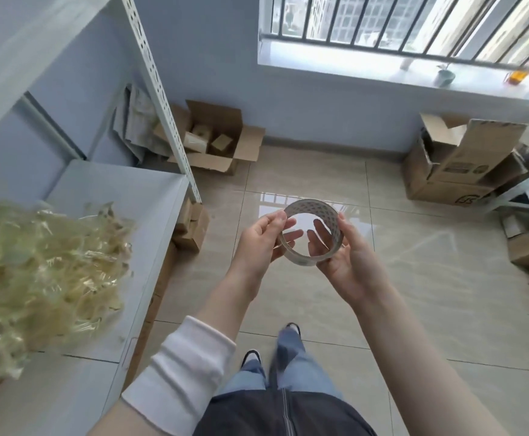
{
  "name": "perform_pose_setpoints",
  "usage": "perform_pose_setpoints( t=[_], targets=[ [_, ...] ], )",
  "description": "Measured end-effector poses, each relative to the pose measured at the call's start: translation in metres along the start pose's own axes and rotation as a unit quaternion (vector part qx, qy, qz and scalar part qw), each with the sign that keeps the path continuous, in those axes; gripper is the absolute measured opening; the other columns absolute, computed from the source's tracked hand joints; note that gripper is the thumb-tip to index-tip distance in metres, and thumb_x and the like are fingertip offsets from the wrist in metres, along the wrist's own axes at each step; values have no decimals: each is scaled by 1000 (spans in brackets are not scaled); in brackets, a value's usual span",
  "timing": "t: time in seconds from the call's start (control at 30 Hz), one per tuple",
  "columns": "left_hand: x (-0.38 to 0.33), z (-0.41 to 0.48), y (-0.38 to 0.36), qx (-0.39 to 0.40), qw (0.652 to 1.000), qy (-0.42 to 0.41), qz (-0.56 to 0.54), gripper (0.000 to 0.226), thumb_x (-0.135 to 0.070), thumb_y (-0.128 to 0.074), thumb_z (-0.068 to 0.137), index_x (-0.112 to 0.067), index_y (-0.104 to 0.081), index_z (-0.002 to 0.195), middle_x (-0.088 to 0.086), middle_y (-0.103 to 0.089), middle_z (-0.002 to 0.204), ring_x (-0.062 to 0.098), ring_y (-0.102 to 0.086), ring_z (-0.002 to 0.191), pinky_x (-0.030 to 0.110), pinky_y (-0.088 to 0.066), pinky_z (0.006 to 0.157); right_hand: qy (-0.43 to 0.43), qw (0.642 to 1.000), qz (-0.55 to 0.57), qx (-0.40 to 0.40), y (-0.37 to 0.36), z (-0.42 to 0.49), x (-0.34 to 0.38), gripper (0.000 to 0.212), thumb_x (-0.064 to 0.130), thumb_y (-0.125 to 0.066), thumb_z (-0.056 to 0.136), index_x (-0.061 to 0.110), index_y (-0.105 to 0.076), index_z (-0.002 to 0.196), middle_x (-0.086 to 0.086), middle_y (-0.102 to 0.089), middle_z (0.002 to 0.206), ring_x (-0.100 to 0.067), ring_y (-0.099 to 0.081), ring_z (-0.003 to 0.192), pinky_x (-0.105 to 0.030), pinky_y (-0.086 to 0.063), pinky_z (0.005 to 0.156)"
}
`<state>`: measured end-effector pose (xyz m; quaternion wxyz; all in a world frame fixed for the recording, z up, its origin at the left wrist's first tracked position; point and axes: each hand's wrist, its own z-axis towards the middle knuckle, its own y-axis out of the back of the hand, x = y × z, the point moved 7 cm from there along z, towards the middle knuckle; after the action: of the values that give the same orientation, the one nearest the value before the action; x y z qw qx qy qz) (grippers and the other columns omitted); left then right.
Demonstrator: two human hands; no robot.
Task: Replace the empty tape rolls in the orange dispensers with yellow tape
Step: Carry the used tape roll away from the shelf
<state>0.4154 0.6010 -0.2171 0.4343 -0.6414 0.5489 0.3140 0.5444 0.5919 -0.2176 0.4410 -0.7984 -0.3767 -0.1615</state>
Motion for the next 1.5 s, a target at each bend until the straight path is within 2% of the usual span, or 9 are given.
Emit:
perform_pose_setpoints(
  t=[0.13,0.43,0.57,0.7,0.87,1.03,1.27,1.4,1.5],
  targets=[
    [-12,39,1,-13,1000,6,-2,37,-30,-45,94,-7,-55,122,8,-66,114,1,-70,74,15,-54,67,-9,1000,-2,-7,-9,37,14,14,28,-50,92,19,-59,97,3,-67,78,-7,-67,59,-19,-53,54],
    [-78,131,-28,-39,999,-32,9,38,-31,-44,94,-9,-54,124,10,-64,122,12,-67,94,16,-54,73,-10,1000,0,19,-44,125,92,19,31,-51,91,15,-62,87,4,-70,64,-9,-63,64,-18,-53,54],
    [-103,165,-36,-67,997,-47,7,39,-30,-46,94,-11,-51,127,1,-65,113,15,-63,108,18,-53,80,-27,999,-10,19,-59,163,120,16,30,-50,91,18,-60,88,3,-66,70,-11,-60,68,-18,-52,52],
    [-117,185,-28,-108,993,-51,-8,35,-26,-49,92,-14,-52,124,-6,-66,101,14,-65,106,25,-53,87,-52,998,-33,33,-78,193,131,18,31,-49,92,17,-60,90,2,-63,79,-12,-58,75,-19,-52,52],
    [-144,211,-3,-147,987,-65,4,35,-29,-51,91,-16,-54,124,-5,-68,107,12,-67,103,30,-52,91,-48,993,-75,78,-116,225,141,23,32,-49,92,15,-64,89,4,-71,72,-13,-62,79,-22,-50,66],
    [-193,230,42,-207,972,-107,-19,35,-26,-52,91,-13,-57,123,1,-69,111,17,-67,104,36,-51,95,-37,985,-112,129,-185,249,149,21,28,-51,90,14,-66,96,0,-69,90,-16,-63,91,-27,-47,81],
    [-280,229,130,-247,950,-191,-5,44,-34,-50,91,-18,-49,132,-7,-64,119,5,-63,108,24,-49,93,-23,957,-160,239,-324,273,133,21,23,-47,93,15,-66,98,-1,-72,101,-19,-65,103,-27,-49,88],
    [-314,209,187,-320,919,-229,22,52,-48,-55,81,-29,-51,129,-10,-61,128,3,-55,118,34,-41,106,-43,934,-185,301,-398,276,108,25,22,-43,95,13,-66,95,0,-76,92,-15,-70,93,-25,-55,80],
    [-329,190,225,-384,886,-257,31,45,-39,-55,87,-26,-51,131,-12,-56,133,-1,-50,122,23,-39,105,-68,921,-205,323,-442,282,82,28,23,-45,94,10,-64,109,-2,-72,103,-19,-68,97,-23,-57,74]
  ],
)
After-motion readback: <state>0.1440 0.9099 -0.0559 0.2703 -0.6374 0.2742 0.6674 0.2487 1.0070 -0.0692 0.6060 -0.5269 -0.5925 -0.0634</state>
